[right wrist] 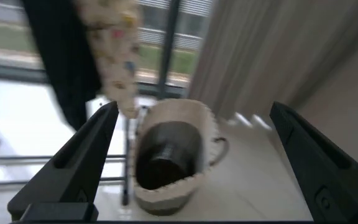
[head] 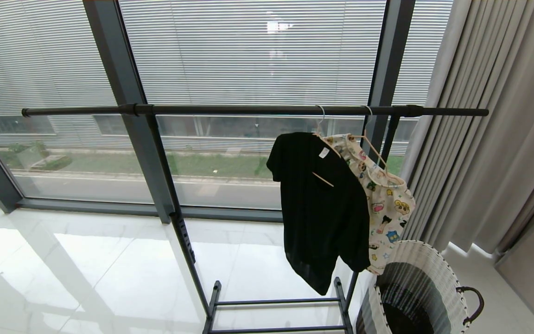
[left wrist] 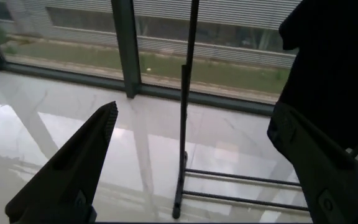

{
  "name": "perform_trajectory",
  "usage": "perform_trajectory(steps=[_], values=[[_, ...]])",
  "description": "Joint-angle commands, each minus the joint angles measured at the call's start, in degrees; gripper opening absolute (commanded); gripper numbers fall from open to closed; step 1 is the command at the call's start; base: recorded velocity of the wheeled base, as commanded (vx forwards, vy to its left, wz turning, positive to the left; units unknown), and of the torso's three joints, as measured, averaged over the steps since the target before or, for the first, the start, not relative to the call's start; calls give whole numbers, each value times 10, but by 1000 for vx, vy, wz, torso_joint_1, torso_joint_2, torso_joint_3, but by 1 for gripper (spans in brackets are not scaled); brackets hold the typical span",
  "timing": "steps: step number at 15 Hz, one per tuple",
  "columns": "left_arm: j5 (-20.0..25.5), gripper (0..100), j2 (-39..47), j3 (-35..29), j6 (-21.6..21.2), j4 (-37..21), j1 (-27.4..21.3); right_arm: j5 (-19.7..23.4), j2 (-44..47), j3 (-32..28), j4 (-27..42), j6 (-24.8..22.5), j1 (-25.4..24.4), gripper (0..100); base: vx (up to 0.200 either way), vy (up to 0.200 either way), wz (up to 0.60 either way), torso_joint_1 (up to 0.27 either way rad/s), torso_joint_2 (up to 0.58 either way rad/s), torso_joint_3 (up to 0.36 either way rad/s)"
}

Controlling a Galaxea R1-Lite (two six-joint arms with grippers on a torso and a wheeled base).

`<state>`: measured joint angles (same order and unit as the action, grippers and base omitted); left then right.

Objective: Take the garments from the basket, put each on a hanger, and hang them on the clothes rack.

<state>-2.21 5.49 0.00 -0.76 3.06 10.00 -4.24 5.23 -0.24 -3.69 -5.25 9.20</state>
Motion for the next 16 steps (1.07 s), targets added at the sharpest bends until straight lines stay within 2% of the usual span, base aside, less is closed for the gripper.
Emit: perform_trajectory(steps=[1, 2, 3, 4, 5, 6, 7, 8, 9, 10, 11, 12, 14, 16], values=[[-52, 100, 2, 0, -4, 0, 0, -12, 3, 2, 4, 11, 0, 100, 0, 0, 0, 0, 0, 0], [-52, 100, 1, 0, -4, 1, 0, 7, 7, 2, 4, 6, -19, 100, 0, 0, 0, 0, 0, 0], [-29, 100, 1, 0, 0, 1, 0, 29, 14, 2, 4, 9, -69, 100, 0, 0, 0, 0, 0, 0], [22, 100, 2, 0, 1, 1, 0, 34, 6, 2, 24, 13, -119, 100, 0, 0, 0, 0, 0, 0], [31, 100, 2, 0, 2, 1, 0, 34, 6, 2, 29, 13, -126, 100, 0, 0, 0, 0, 0, 0], [75, 100, 2, 0, 2, 0, 0, 37, 3, 0, 41, 2, -156, 100, 0, 0, 0, 0, 0, 0], [71, 100, 2, 0, 2, 0, 0, 37, 3, 0, 41, 4, -155, 100, 0, 0, 0, 0, 0, 0], [-1, 100, 2, 0, -12, 2, 0, 36, 2, 0, 41, 15, -142, 100, 0, 0, 0, 0, 0, 0], [-95, 100, 1, 0, -36, 3, 0, 36, -15, 0, 41, 16, -110, 100, 0, 0, 0, 0, 0, 0], [-134, 100, 1, 0, -36, 3, 0, 36, -52, 0, 40, 18, -94, 100, 0, 0, 0, 0, 0, 0], [-135, 100, 1, 0, -35, 3, 0, 35, -52, 0, 42, 18, -94, 100, 0, 0, 0, 0, 0, 0], [-110, 100, 1, 0, -36, 2, -3, 35, -52, 0, 42, 19, -94, 100, 0, 0, 0, 0, 0, 0], [44, 100, 2, -2, -18, -10, -39, 35, -52, 0, 42, 19, -94, 100, 0, 0, 0, 0, 0, 0], [60, 100, 3, -6, -16, -24, -53, 36, -52, 0, 42, 19, -93, 100, 0, 0, 0, 0, 0, 0]])
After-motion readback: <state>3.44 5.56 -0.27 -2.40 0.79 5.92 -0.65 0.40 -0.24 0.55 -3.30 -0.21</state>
